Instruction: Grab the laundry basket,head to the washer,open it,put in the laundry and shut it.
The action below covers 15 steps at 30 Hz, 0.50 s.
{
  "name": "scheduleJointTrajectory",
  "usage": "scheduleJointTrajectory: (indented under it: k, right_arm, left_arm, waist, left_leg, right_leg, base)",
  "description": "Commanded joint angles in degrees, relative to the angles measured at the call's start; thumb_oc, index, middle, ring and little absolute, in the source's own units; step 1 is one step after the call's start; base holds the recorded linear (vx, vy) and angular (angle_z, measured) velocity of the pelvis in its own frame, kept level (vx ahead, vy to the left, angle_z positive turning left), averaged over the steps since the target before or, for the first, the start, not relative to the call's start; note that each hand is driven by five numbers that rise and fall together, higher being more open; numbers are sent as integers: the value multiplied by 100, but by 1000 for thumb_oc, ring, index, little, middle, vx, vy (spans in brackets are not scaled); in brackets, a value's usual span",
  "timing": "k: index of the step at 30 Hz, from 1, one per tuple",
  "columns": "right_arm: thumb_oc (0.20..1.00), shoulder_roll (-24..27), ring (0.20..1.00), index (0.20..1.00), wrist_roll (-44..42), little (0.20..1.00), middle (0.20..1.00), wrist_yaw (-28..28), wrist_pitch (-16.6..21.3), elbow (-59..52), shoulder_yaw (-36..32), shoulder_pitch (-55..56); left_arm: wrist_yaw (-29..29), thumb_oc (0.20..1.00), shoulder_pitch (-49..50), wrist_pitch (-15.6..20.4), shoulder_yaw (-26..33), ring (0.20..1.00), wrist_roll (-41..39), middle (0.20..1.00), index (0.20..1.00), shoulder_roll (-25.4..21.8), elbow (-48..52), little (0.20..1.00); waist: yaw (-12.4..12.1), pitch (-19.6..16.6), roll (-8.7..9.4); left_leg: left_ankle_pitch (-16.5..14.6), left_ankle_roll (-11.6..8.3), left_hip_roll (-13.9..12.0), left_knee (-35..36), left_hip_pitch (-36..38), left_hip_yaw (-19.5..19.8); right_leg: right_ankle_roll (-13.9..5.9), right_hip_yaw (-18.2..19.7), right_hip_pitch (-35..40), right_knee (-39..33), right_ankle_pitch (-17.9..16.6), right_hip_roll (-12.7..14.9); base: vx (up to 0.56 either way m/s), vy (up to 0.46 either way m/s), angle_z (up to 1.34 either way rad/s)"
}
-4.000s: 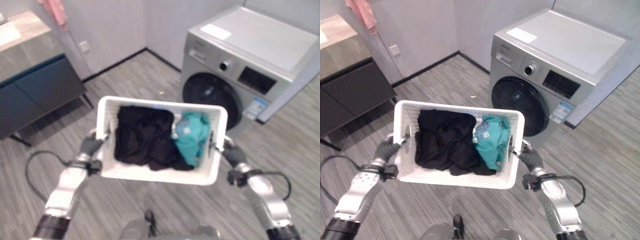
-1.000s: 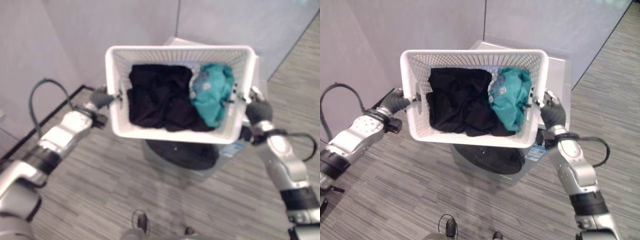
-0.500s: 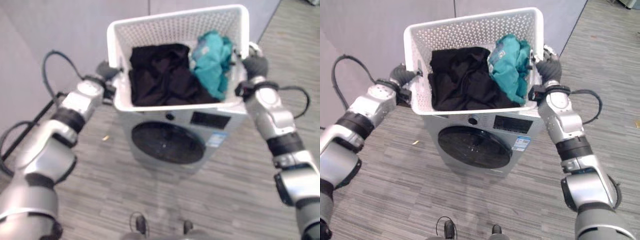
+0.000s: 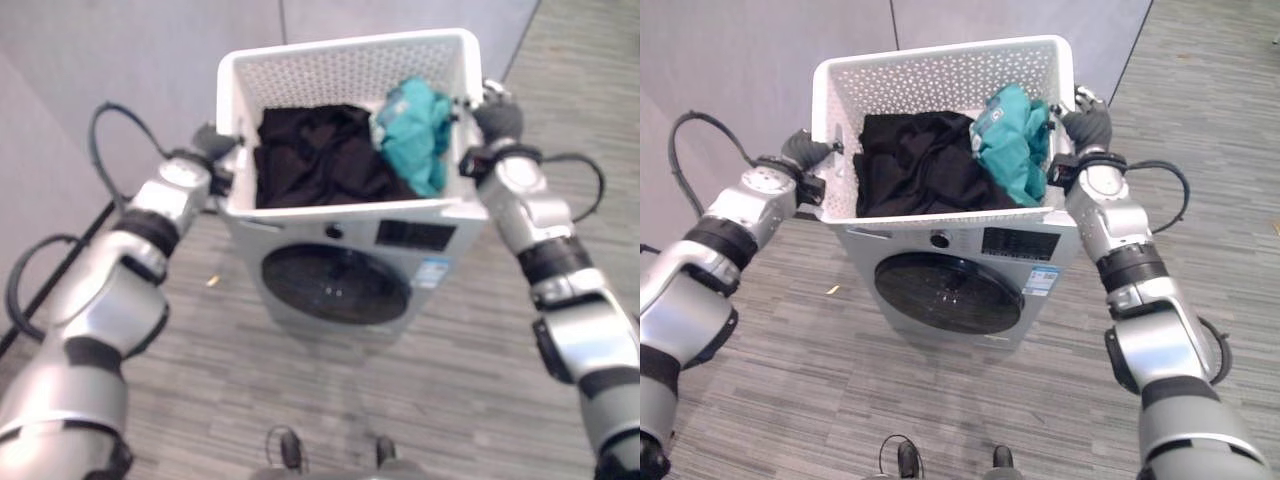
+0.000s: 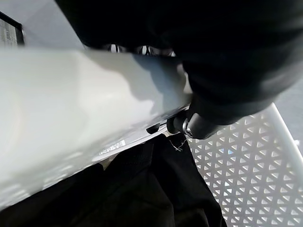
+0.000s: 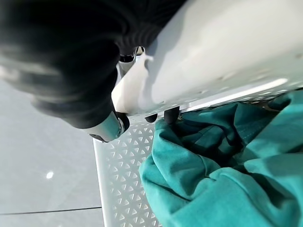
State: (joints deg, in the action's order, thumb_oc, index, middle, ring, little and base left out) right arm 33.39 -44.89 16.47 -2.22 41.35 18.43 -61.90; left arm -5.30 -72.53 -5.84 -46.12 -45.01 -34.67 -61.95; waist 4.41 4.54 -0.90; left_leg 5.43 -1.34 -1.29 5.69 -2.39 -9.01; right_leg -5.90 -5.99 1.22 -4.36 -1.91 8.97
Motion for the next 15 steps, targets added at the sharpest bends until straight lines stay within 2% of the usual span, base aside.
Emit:
scheduleJointTrajectory:
  k: [1,15]
  right_arm:
    - [200,-520,200,200,121,200,200,-57,343,508,372,-1426]
    - [200,-823,200,200,-27,200,200,162,384,2094,346,-2731]
  left_arm:
    - [187,200,-2211,699,-107,200,45,200,200,703,-510,200]
    - [-85,200,-3032,912,-42,200,186,200,200,902,-1073,200]
  waist:
    - [-173,-184,-170]
    - [-182,-83,-248]
  left_leg:
    - [-471,-60,-131,-69,185,354]
    - [-269,-219,-152,-69,-219,336]
  right_leg:
    - [-488,-450,-111,434,-442,423]
    - [-535,-556,-372,250,-604,420]
  base:
    - [0,0,0]
    - [-7,-1,0]
